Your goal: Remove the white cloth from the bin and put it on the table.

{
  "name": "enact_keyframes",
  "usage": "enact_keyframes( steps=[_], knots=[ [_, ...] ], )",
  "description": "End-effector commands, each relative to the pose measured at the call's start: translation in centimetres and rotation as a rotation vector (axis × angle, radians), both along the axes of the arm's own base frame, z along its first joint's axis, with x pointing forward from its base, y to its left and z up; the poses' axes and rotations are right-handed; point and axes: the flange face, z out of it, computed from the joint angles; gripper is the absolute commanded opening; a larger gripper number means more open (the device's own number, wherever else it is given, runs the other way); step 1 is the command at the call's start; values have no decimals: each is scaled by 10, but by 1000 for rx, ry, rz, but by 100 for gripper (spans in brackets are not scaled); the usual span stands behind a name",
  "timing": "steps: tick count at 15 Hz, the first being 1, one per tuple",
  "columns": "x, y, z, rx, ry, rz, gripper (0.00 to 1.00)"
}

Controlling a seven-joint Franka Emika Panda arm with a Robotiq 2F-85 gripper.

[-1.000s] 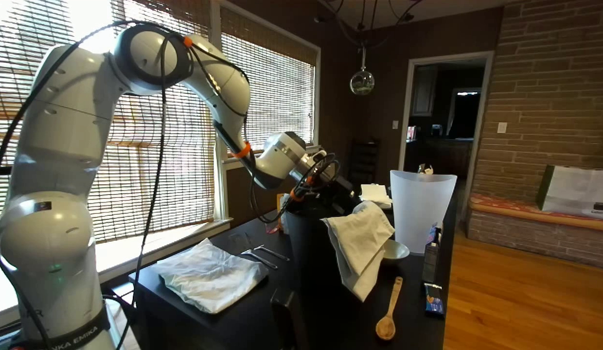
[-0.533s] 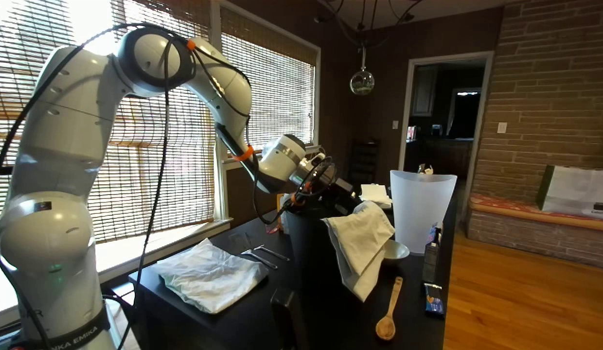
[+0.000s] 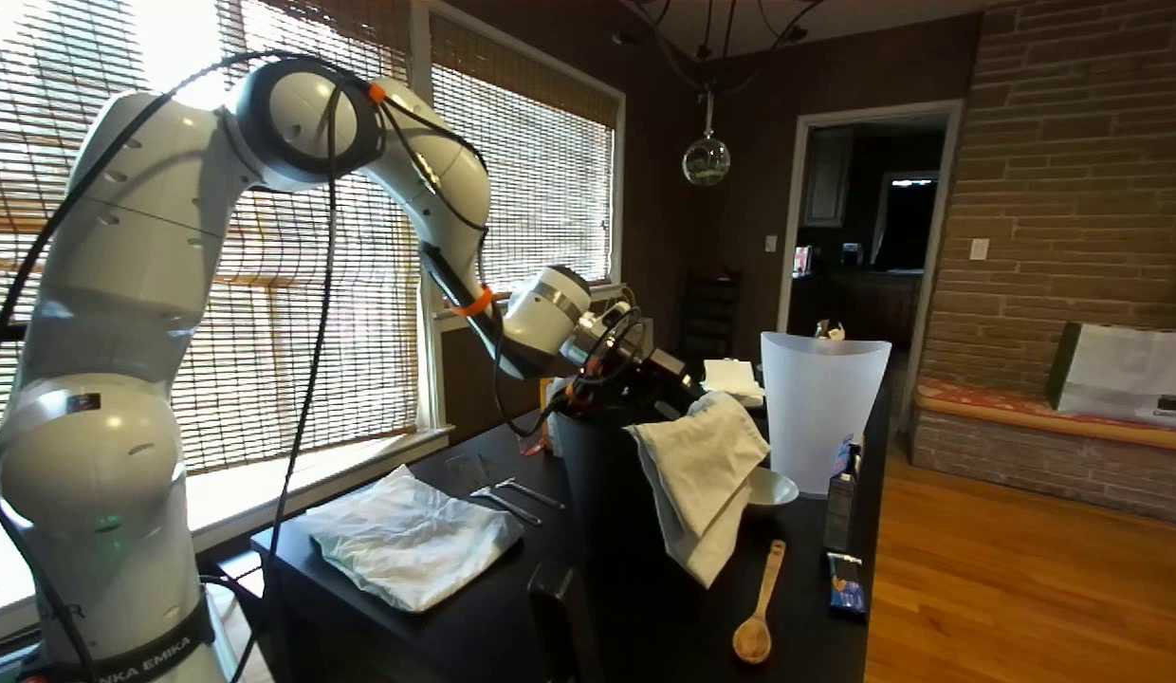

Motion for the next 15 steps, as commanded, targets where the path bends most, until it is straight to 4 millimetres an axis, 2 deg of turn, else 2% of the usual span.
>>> enact_keyframes(
  steps=[1, 4, 5, 7, 9, 15],
  knots=[
    [-1, 6, -18, -32, -2, -18, 66],
    [-2, 9, -21, -46, 12, -30, 44],
    [-2, 10, -21, -48, 7, -34, 79],
    [-2, 14, -21, -56, -7, -47, 85],
    [-3, 18, -21, -63, -20, -63, 98],
    [-4, 24, -33, -100, -22, -93, 100]
  ],
)
